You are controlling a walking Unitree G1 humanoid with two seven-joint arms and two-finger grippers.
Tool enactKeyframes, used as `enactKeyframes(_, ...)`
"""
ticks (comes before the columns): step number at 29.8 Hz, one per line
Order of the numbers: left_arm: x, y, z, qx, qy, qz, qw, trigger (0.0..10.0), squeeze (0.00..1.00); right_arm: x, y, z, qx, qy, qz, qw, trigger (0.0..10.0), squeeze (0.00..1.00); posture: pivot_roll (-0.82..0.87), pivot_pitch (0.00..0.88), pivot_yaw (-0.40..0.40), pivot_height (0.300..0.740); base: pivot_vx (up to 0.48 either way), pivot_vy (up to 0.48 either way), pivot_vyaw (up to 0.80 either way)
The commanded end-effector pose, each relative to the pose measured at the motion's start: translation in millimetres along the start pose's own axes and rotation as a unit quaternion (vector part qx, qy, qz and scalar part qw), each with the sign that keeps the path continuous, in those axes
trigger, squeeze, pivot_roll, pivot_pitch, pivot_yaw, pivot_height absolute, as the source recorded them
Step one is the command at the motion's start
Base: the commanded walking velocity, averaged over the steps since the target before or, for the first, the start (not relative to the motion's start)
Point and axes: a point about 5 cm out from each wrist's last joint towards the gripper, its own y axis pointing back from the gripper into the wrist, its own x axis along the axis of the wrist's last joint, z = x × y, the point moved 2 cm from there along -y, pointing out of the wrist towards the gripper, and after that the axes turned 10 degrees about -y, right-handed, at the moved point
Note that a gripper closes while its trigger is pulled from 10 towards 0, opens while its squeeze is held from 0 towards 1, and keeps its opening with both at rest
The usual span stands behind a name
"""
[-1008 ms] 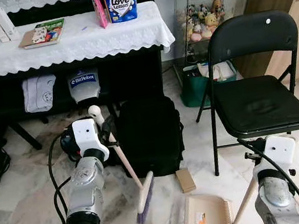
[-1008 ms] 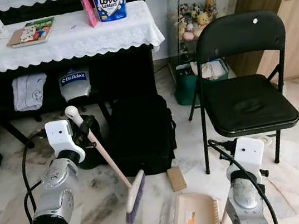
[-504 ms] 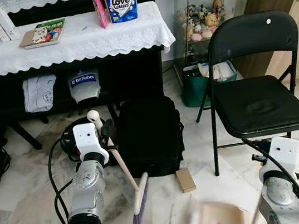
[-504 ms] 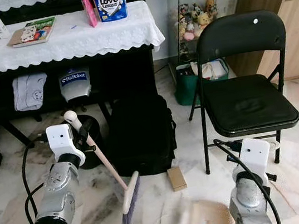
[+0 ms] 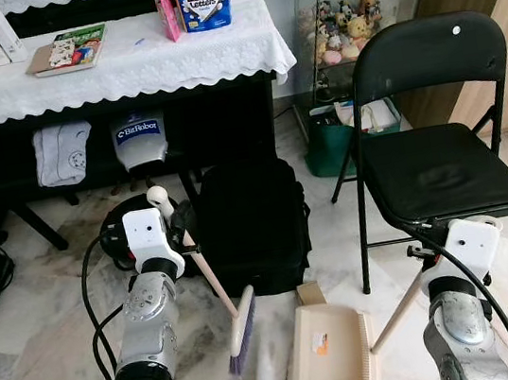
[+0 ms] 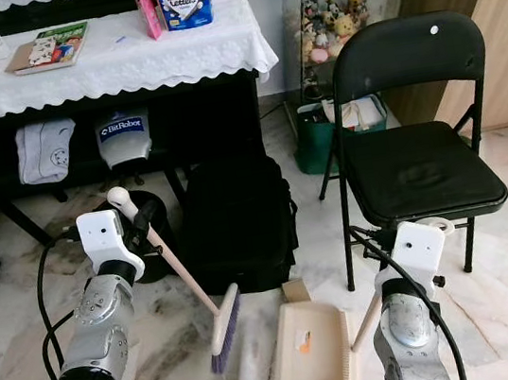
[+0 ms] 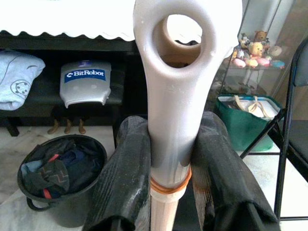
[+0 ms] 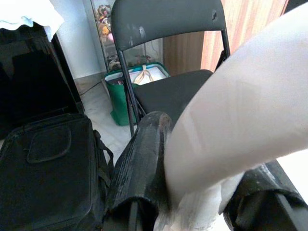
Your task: Sweep floor
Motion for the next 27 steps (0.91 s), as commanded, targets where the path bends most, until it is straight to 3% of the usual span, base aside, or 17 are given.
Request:
enactKeyframes(1, 10, -2.1, -3.7, 0.004, -0.002, 0.025, 1.000, 10.0, 0.00, 8, -1.2, -4.8, 0.009, -0.011, 0.019, 1.000, 10.0, 0.00, -0.14, 0.053, 0.043, 0.740, 0.000, 0.000, 0.00)
enactKeyframes(16, -1, 2.0, -10.5, 0.026, -0.032, 0.009, 0.999, 10.0, 0.00, -2, -1.3, -6.7, 0.020, -0.004, -0.001, 1.000, 10.0, 0.00, -0.15, 0.055, 0.043, 0.740, 0.000, 0.000, 0.00)
enactKeyframes(27, -4, 1.5, -14.5, 0.046, -0.037, 0.005, 0.998, 10.0, 0.00, -8, -12.6, -12.1, 0.030, 0.008, -0.016, 0.999, 10.0, 0.00, -0.15, 0.064, 0.036, 0.740, 0.000, 0.000, 0.00)
